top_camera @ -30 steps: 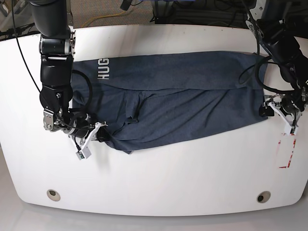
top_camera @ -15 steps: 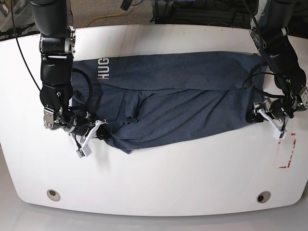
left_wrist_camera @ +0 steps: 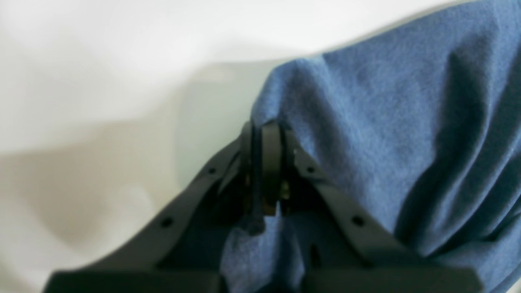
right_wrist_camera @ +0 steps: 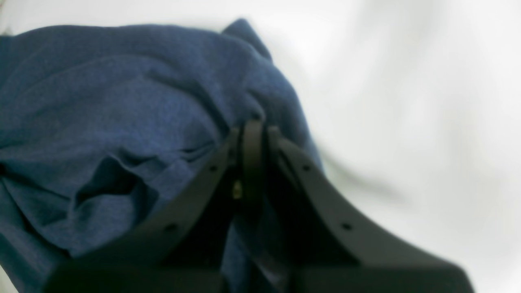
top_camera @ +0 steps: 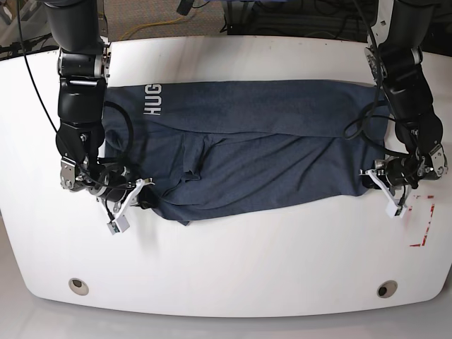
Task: Fold the T-shirt properly
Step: 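Move the left gripper to the shirt's opposite corner and grasp it, then release both grippers and move them inward over the shirt, then move both grippers to the folded edge by the printed text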
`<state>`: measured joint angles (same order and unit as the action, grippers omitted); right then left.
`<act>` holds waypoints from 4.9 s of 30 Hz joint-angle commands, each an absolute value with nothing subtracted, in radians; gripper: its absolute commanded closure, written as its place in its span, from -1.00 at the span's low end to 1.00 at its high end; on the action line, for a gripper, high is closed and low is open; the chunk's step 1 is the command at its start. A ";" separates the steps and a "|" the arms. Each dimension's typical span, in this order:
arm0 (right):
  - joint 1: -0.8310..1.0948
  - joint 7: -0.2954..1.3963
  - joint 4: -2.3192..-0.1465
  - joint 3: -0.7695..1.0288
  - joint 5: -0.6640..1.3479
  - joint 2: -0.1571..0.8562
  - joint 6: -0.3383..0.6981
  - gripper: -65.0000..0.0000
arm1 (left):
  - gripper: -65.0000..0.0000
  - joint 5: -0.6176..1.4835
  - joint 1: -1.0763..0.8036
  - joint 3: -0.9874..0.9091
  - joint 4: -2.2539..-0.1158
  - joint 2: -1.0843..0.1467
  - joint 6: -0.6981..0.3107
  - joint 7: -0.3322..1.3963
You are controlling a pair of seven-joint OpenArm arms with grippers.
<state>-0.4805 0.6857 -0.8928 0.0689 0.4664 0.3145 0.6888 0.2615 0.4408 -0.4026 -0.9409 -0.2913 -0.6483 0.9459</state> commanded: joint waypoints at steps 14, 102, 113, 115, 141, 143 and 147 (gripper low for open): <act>-0.504 0.812 -1.159 0.122 0.479 0.337 0.698 1.00 | 1.00 0.268 0.456 -0.308 -1.337 -0.311 -0.645 1.047; -0.039 0.854 -1.422 0.242 0.481 0.332 0.698 -0.26 | -0.88 0.265 -0.056 -0.220 -1.555 -0.262 -0.618 0.929; 0.044 0.765 -1.434 0.245 0.403 0.325 0.698 -0.26 | -0.88 0.265 -0.277 -0.223 -1.678 -0.274 -0.618 0.932; 0.084 0.780 -1.495 0.245 0.401 0.325 0.698 -0.26 | -0.88 0.272 -0.332 -0.222 -1.722 -0.300 -0.618 0.932; -0.076 1.023 -1.742 0.294 0.397 0.317 0.698 -0.26 | -0.88 0.271 -0.318 -0.292 -1.946 -0.305 -0.618 0.955; -0.140 1.024 -1.669 0.294 0.397 0.317 0.698 -0.26 | -0.88 0.271 -0.298 -0.292 -1.946 -0.306 -0.618 0.984; -0.292 1.018 -1.454 0.292 0.395 0.315 0.698 -0.26 | -0.88 0.268 -0.268 -0.294 -1.946 -0.308 -0.618 1.010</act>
<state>-0.2386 1.0340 -1.5169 0.2886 0.3904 0.3023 0.6998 0.2626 -0.2775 -0.2882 -1.9274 -0.2939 -0.6182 1.0176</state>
